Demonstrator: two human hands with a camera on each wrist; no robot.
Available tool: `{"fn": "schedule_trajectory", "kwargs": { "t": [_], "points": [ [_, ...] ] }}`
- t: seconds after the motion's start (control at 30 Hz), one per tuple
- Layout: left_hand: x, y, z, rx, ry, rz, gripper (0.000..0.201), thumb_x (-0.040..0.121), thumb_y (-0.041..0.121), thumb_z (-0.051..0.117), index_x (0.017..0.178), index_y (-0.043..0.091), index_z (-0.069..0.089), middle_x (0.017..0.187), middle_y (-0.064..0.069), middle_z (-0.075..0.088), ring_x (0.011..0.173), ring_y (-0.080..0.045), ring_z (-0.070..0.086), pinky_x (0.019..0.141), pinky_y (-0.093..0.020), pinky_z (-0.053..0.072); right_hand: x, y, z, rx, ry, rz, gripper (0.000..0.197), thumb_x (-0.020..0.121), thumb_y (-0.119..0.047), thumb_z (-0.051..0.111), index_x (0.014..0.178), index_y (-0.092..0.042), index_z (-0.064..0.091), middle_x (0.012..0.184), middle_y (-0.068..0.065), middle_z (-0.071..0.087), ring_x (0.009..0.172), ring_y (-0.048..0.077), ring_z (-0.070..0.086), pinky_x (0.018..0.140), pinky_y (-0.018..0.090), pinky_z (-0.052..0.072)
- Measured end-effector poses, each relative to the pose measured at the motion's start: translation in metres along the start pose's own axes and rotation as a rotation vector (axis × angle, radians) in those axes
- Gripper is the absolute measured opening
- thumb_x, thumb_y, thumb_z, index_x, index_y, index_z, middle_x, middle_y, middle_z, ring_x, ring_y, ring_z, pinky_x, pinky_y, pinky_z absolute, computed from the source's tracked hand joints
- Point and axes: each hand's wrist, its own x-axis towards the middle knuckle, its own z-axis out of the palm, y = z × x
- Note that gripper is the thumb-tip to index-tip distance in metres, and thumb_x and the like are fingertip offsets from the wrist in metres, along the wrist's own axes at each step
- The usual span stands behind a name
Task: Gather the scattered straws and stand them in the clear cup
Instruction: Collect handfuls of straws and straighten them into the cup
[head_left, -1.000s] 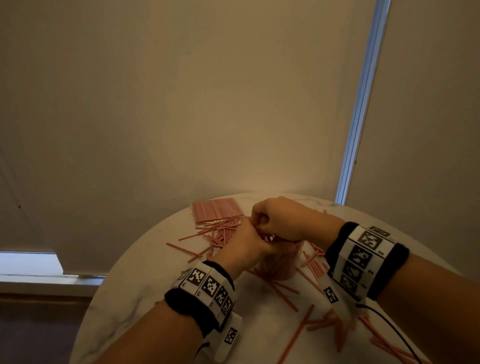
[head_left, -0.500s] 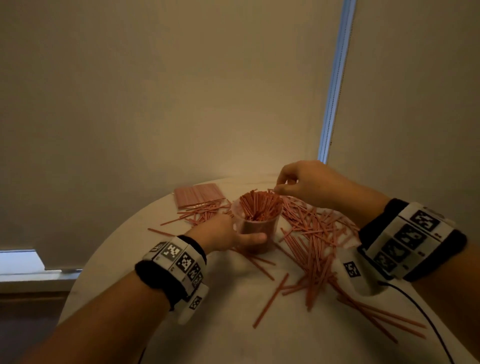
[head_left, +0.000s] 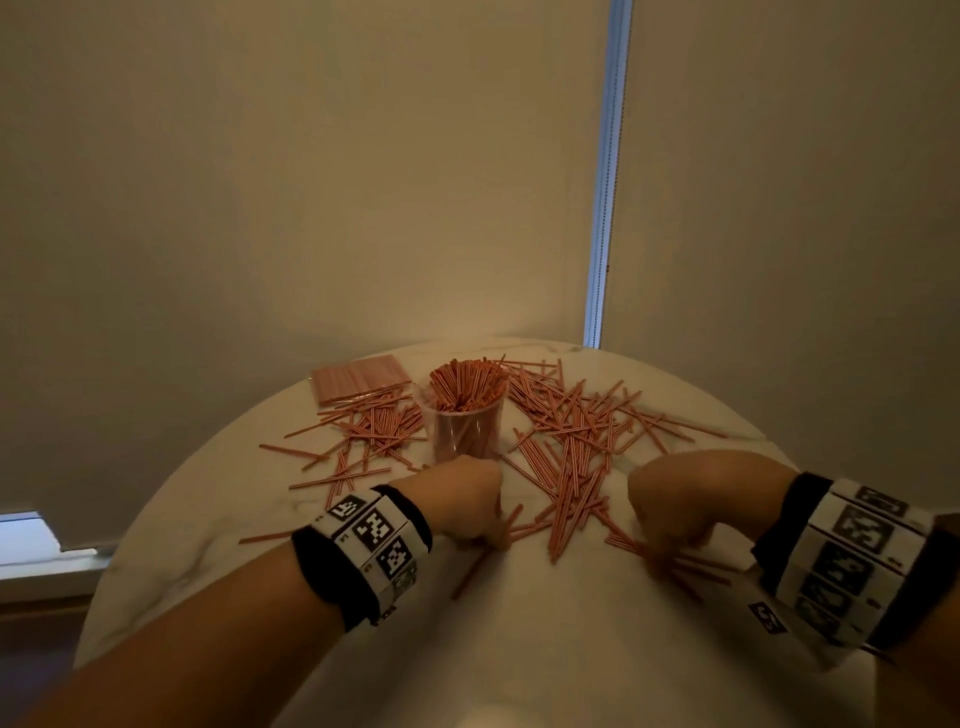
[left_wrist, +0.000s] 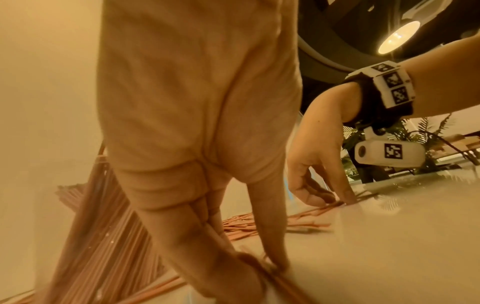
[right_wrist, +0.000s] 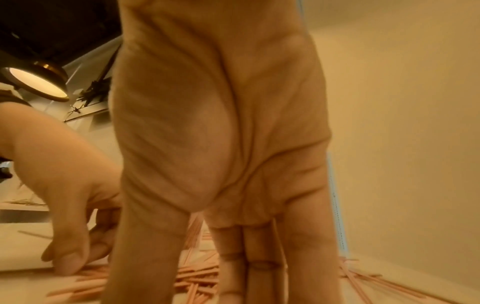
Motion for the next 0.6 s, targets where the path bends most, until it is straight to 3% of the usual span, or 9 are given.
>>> {"fn": "schedule_trajectory", "kwargs": {
  "t": [0.07, 0.13, 0.27, 0.33, 0.4, 0.43, 0.5, 0.57, 0.6],
  "points": [
    [-0.001, 0.006, -0.001, -0.006, -0.032, -0.005, 0.030, 0.090, 0.030, 0.077, 0.104, 0.004, 0.077, 0.095, -0.008, 0.076, 0.089, -0.026, 0.071, 0.077, -0.036, 0.059, -0.003, -0.002, 0.001, -0.016, 0.013, -0.074, 0.026, 0.084, -0.032, 0.075, 0.094, -0.009, 0.071, 0.077, 0.000, 0.064, 0.061, 0.013, 0.056, 0.054, 0.021, 0.046],
    [-0.003, 0.009, -0.001, 0.014, -0.020, -0.014, 0.026, 0.091, 0.024, 0.074, 0.105, 0.003, 0.075, 0.093, -0.009, 0.075, 0.085, -0.026, 0.069, 0.075, -0.036, 0.059, -0.004, -0.003, 0.001, -0.035, 0.017, -0.157, 0.026, 0.085, -0.025, 0.072, 0.106, -0.010, 0.072, 0.086, 0.002, 0.067, 0.069, 0.015, 0.057, 0.060, 0.023, 0.046],
    [-0.003, 0.004, -0.002, -0.005, 0.027, -0.038, 0.024, 0.092, 0.019, 0.071, 0.107, 0.000, 0.073, 0.096, -0.012, 0.074, 0.081, -0.023, 0.065, 0.074, -0.034, 0.057, 0.002, 0.001, 0.000, -0.081, 0.124, -0.249, 0.019, 0.084, -0.026, 0.071, 0.102, -0.025, 0.069, 0.098, -0.005, 0.068, 0.081, 0.013, 0.057, 0.063, 0.024, 0.043],
    [-0.001, 0.000, -0.005, -0.065, 0.085, -0.042, 0.024, 0.094, 0.020, 0.070, 0.109, 0.002, 0.072, 0.103, -0.012, 0.075, 0.088, -0.025, 0.069, 0.080, -0.035, 0.060, 0.012, 0.005, -0.003, -0.146, 0.271, -0.273, 0.012, 0.086, -0.030, 0.069, 0.097, -0.026, 0.066, 0.090, -0.008, 0.065, 0.079, 0.012, 0.057, 0.063, 0.024, 0.044],
    [0.003, 0.002, -0.008, -0.119, 0.166, -0.034, 0.023, 0.095, 0.024, 0.069, 0.111, 0.007, 0.071, 0.105, -0.009, 0.073, 0.090, -0.022, 0.068, 0.070, -0.027, 0.055, 0.026, 0.008, -0.008, -0.223, 0.451, -0.283, 0.014, 0.088, -0.030, 0.067, 0.094, -0.024, 0.056, 0.083, -0.008, 0.056, 0.076, 0.013, 0.053, 0.062, 0.024, 0.046],
    [0.007, 0.005, -0.010, -0.148, 0.194, -0.030, 0.022, 0.096, 0.026, 0.069, 0.109, 0.009, 0.070, 0.103, -0.007, 0.072, 0.087, -0.020, 0.068, 0.065, -0.023, 0.051, 0.033, 0.009, -0.010, -0.252, 0.524, -0.282, 0.017, 0.089, -0.025, 0.065, 0.100, -0.025, 0.053, 0.087, -0.007, 0.055, 0.078, 0.013, 0.053, 0.065, 0.026, 0.050],
    [0.014, 0.015, -0.012, -0.186, 0.210, -0.034, 0.025, 0.095, 0.037, 0.070, 0.098, 0.012, 0.068, 0.091, -0.003, 0.070, 0.077, -0.014, 0.066, 0.059, -0.022, 0.048, 0.049, 0.010, -0.016, -0.286, 0.611, -0.282, 0.044, 0.087, -0.015, 0.066, 0.126, -0.025, 0.047, 0.112, -0.001, 0.056, 0.093, 0.016, 0.056, 0.074, 0.029, 0.054],
    [0.021, 0.027, -0.010, -0.152, 0.152, -0.035, 0.040, 0.091, 0.056, 0.069, 0.092, 0.016, 0.063, 0.083, 0.000, 0.066, 0.071, -0.012, 0.060, 0.060, -0.024, 0.049, 0.063, 0.009, -0.022, -0.333, 0.625, -0.299, 0.074, 0.083, -0.012, 0.070, 0.144, -0.029, 0.031, 0.134, 0.003, 0.046, 0.107, 0.020, 0.056, 0.068, 0.028, 0.052],
    [0.024, 0.033, -0.008, -0.102, 0.096, -0.019, 0.049, 0.088, 0.063, 0.067, 0.102, 0.016, 0.065, 0.091, -0.002, 0.067, 0.077, -0.014, 0.062, 0.068, -0.028, 0.053, 0.069, 0.008, -0.025, -0.353, 0.625, -0.322, 0.083, 0.082, -0.012, 0.070, 0.148, -0.034, 0.024, 0.139, 0.003, 0.042, 0.110, 0.021, 0.055, 0.061, 0.026, 0.048]
  ]
}}
